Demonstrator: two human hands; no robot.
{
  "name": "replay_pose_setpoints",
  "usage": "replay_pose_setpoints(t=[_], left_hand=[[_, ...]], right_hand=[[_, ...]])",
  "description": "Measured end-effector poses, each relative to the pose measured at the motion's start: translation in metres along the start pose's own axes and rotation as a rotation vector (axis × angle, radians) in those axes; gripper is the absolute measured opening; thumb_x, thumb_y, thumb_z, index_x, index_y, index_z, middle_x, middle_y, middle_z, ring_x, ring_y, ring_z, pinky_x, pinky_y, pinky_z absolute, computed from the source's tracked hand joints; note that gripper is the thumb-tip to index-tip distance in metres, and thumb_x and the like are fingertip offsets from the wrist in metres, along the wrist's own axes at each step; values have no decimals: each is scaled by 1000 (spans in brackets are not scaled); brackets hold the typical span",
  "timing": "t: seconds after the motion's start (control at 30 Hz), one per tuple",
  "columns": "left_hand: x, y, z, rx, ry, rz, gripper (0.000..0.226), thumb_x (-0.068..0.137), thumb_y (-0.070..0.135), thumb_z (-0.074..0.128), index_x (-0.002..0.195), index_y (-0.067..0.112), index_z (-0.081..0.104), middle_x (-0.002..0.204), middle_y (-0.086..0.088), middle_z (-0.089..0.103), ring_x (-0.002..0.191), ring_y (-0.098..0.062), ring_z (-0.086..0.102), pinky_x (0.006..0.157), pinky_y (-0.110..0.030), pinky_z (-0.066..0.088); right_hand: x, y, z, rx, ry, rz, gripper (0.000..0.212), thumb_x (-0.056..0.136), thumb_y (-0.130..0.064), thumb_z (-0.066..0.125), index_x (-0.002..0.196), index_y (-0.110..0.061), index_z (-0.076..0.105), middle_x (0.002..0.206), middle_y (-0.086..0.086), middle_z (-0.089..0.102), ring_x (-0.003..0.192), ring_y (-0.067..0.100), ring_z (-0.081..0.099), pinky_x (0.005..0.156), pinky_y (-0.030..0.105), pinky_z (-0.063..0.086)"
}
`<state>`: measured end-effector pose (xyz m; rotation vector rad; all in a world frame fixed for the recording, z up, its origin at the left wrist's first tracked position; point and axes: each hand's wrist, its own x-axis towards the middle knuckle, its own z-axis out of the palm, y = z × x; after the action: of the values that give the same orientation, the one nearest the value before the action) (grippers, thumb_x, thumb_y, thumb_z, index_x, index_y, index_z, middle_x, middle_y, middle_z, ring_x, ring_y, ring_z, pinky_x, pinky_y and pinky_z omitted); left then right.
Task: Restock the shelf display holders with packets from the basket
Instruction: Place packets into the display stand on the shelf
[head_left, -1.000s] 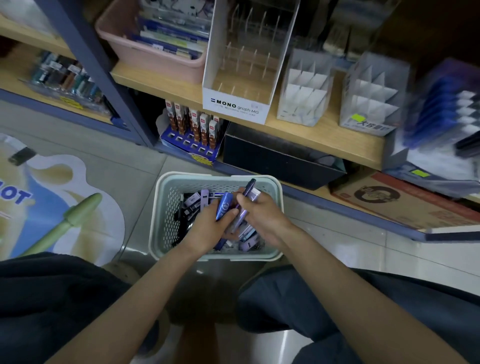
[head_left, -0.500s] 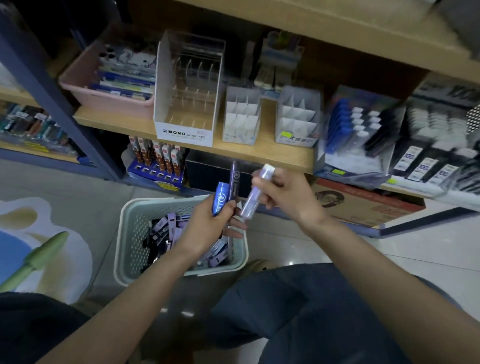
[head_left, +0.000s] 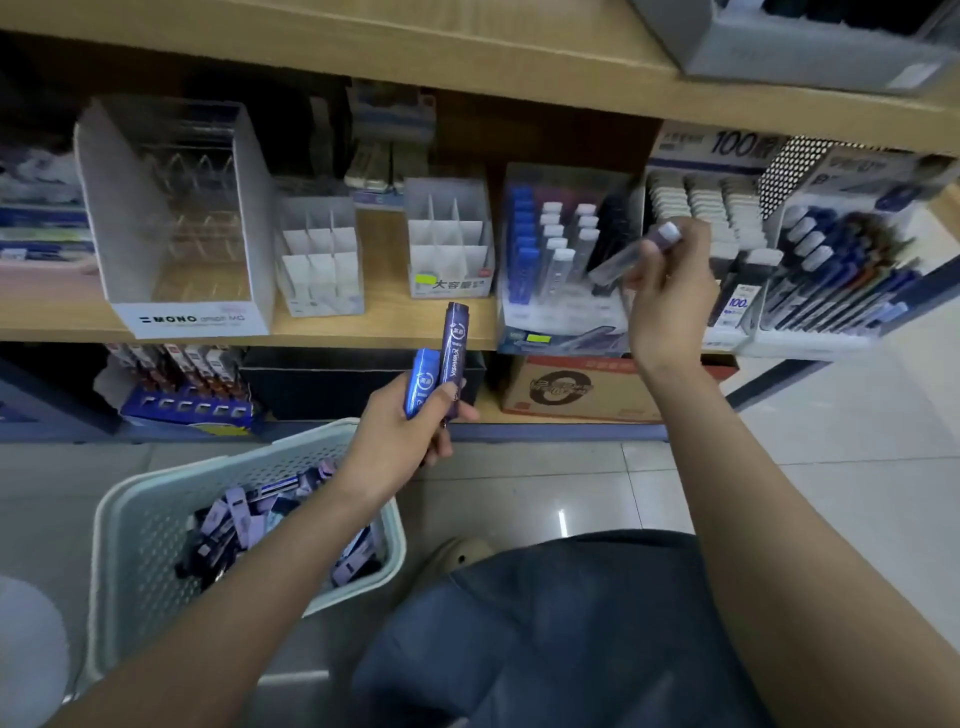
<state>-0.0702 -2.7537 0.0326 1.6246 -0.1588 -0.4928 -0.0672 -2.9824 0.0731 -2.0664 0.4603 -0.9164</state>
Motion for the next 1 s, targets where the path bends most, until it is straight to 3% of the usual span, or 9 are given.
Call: replay_pose_setpoints(t=[0.13,0.2,0.27,0.37,0.5,0.63,0.8,1.0], left_hand=[[7,-3,11,11,-23,-3,14,97,14,47,91,15,59,80,-6,71,41,-7,46,40,-18,37],[10,-4,14,23,-29,-3,14,97,13,47,90,16,59,79,-6,71,41,-7,45,40,-18,37],[12,-7,16,43,-34,-4,14,97,13,47,92,16,59,78,-4,71,41,-8,45,41,-18,37],[15,-9,17,51,-43,-9,13,97,14,47,96,16,60,75,-1,70,42,-8,46,41,-18,38],[17,-9,18,76,-64,-2,14,97,15,46,100,17,60,79,-2,71,44,-7,48,43,-19,39],[19,-5,17,72,-62,10,13,97,15,46,98,21,59,79,-1,72,44,-7,49,44,-19,40],[21,4,17,42,-50,30,13,97,14,46,97,19,58,80,-3,71,43,-6,48,43,-17,40],[22,11,17,58,-60,49,12,97,15,46,93,18,56,83,-3,71,44,-6,50,44,-18,42]], right_hand=[[11,17,4,-33,-119,23,8,98,-7,36,97,-13,40,71,-3,62,67,7,57,59,15,43],[14,23,8,-80,-165,23,8,97,-9,38,96,-16,42,79,12,64,70,18,56,65,32,47],[16,26,11,-124,-203,20,10,97,-9,40,96,-18,44,82,19,63,71,23,55,67,40,48],[18,27,13,-170,-260,4,13,97,-9,43,107,-11,51,78,14,61,74,29,59,69,39,48],[22,24,16,-160,-284,25,20,97,-11,45,116,-7,45,83,9,62,77,24,59,75,39,50],[23,25,17,-194,-322,17,20,96,-11,47,115,-8,46,90,11,64,81,27,60,76,44,50],[25,26,19,-248,-264,-72,17,87,-7,60,103,-6,61,96,2,57,83,28,60,77,44,50],[24,25,26,-329,-276,-35,27,87,-5,59,113,-7,64,106,12,63,93,29,61,86,43,49]])
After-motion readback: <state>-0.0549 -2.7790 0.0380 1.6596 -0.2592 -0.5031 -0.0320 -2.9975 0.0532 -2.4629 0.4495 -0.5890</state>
